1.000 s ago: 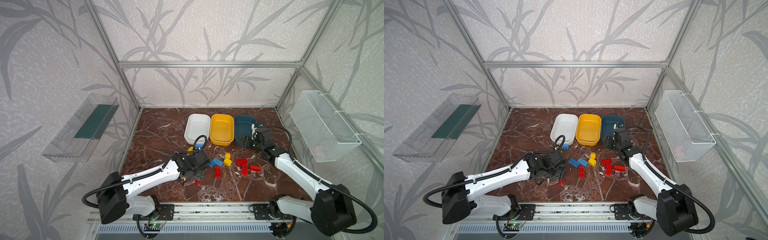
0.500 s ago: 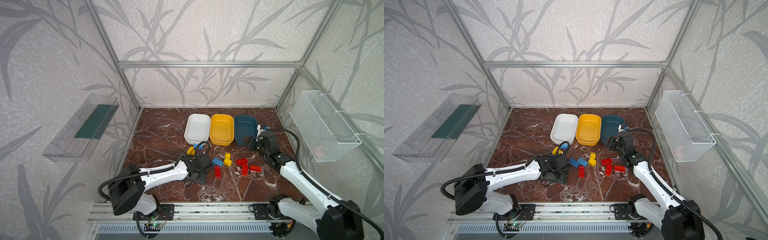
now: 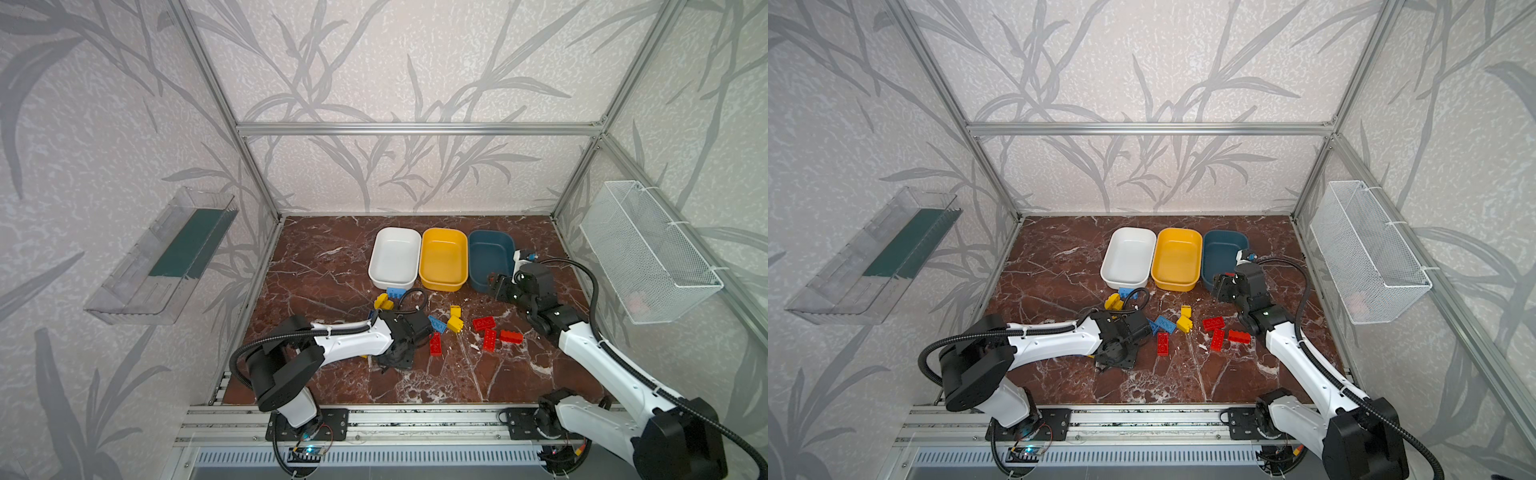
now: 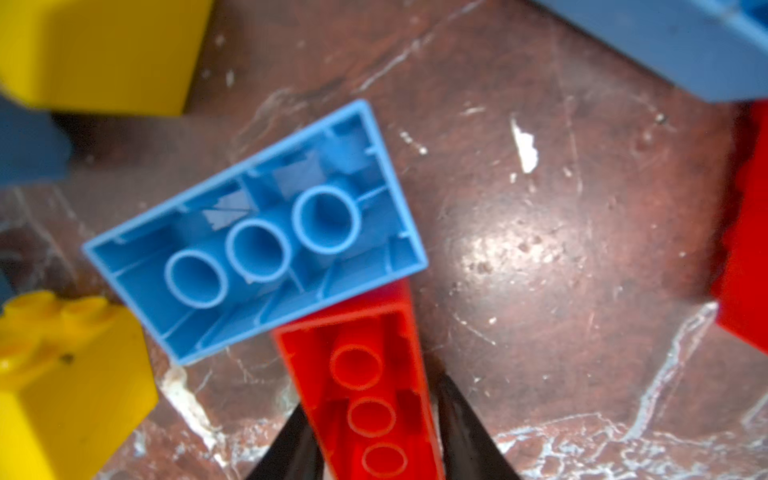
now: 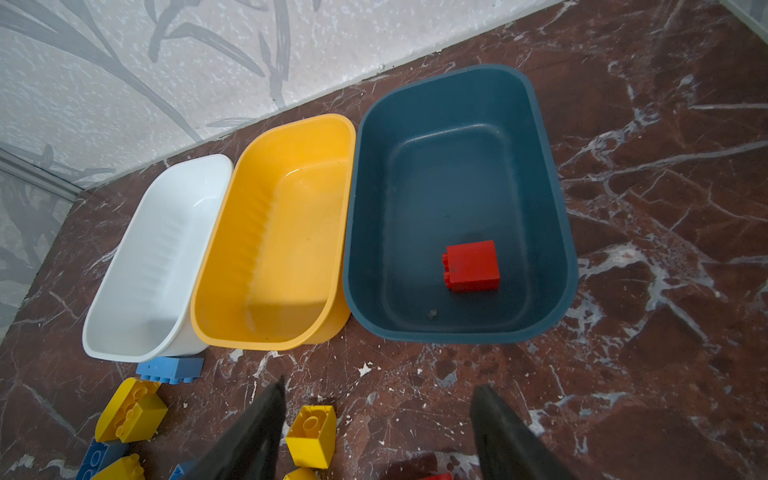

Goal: Sort the legos into containers by color
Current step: 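Grasp a red brick with the left gripper while the right gripper withdraws from the bin, then carry the red brick with the left gripper and release it into the teal bin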

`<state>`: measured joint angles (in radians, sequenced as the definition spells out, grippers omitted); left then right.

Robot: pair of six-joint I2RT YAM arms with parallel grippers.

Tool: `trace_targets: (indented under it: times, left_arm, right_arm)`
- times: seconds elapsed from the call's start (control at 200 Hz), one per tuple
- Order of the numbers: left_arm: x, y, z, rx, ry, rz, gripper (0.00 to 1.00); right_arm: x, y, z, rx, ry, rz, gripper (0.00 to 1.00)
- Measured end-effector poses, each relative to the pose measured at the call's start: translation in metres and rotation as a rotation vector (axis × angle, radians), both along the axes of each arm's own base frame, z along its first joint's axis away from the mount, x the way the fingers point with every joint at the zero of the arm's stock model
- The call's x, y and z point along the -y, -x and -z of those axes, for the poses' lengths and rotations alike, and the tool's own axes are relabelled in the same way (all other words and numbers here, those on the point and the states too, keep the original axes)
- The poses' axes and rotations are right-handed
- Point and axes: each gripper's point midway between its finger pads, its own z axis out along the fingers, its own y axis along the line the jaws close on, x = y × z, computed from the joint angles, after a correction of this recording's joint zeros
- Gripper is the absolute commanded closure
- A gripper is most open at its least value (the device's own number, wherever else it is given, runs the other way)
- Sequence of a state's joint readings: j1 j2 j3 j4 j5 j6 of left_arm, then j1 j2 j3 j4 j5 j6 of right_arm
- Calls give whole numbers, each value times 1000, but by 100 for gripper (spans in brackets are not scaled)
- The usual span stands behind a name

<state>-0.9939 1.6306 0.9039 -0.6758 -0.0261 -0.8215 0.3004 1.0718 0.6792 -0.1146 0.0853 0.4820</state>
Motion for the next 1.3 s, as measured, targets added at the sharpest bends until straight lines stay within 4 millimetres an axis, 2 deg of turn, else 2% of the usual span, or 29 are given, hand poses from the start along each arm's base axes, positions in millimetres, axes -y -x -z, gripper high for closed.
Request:
trace_targets:
  times: [0.125, 0.33, 0.42, 0.515, 0.725, 0.84, 0.965, 1.12, 1.3]
  left_arm:
    - [2, -3, -1, 8, 0, 1, 71]
    - [0, -6, -4, 26, -14, 8, 71]
    - [4, -11, -15, 48, -8, 13, 71]
    - [14, -24, -37, 97, 12, 27, 71]
    - [39, -64, -95, 212, 92, 49, 71]
    - [51, -96, -130, 273, 151, 39, 71]
    - [70, -131, -161, 325, 212, 37, 71]
    - [103, -171, -178, 349, 265, 67, 71]
    - [154, -208, -180, 350, 319, 136, 71]
  right_arm:
    - [-1, 0, 0, -1, -2, -4, 28]
    - [-5, 1, 0, -3, -13, -18, 28]
    - [-6, 3, -1, -2, -19, -25, 28]
    - [-6, 7, -2, 5, -26, -32, 28]
    - [-4, 23, -6, 12, -36, -40, 28]
    - [-2, 33, -10, 22, -47, -45, 28]
    - [2, 46, -3, 0, -47, -41, 28]
    - [8, 57, 12, -70, -25, -26, 28]
    - [12, 68, 27, -137, -20, -7, 28]
